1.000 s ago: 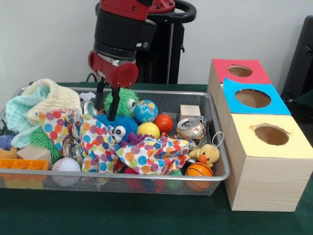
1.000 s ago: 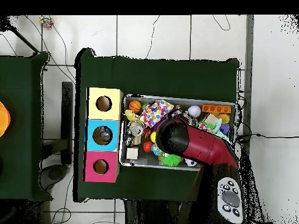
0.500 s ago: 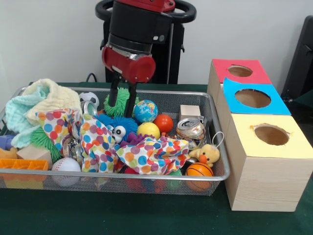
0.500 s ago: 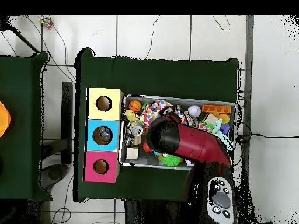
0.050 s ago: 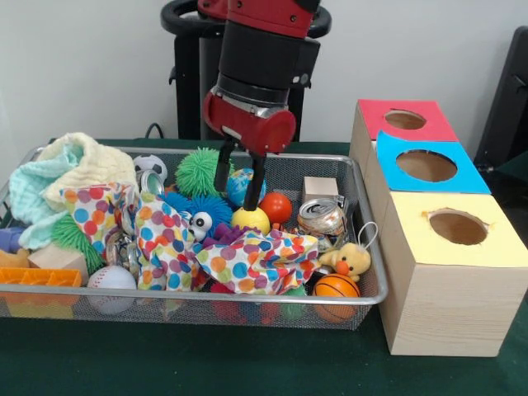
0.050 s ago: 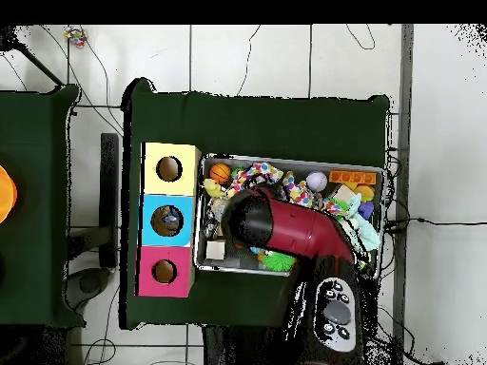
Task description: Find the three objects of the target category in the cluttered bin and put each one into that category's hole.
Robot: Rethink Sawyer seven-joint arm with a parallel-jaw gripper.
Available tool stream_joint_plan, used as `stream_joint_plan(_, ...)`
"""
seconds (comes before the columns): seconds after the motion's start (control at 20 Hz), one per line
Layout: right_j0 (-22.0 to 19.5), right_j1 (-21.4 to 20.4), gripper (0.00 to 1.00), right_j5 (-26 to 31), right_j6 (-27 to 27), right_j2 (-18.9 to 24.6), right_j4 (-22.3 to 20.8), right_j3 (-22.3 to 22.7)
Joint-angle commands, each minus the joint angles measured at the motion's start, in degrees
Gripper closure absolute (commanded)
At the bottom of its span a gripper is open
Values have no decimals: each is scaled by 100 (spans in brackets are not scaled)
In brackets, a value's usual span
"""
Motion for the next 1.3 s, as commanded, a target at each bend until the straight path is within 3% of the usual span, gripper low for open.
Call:
stream_joint_plan(0.05, 77, 615, 0, 453, 510, 435, 195, -431)
stream_joint_plan(0.85, 118, 1112, 0, 10, 626, 510, 324, -774)
stream_joint_plan(1.3, 341, 1090, 0, -214, 873, 472, 524, -816)
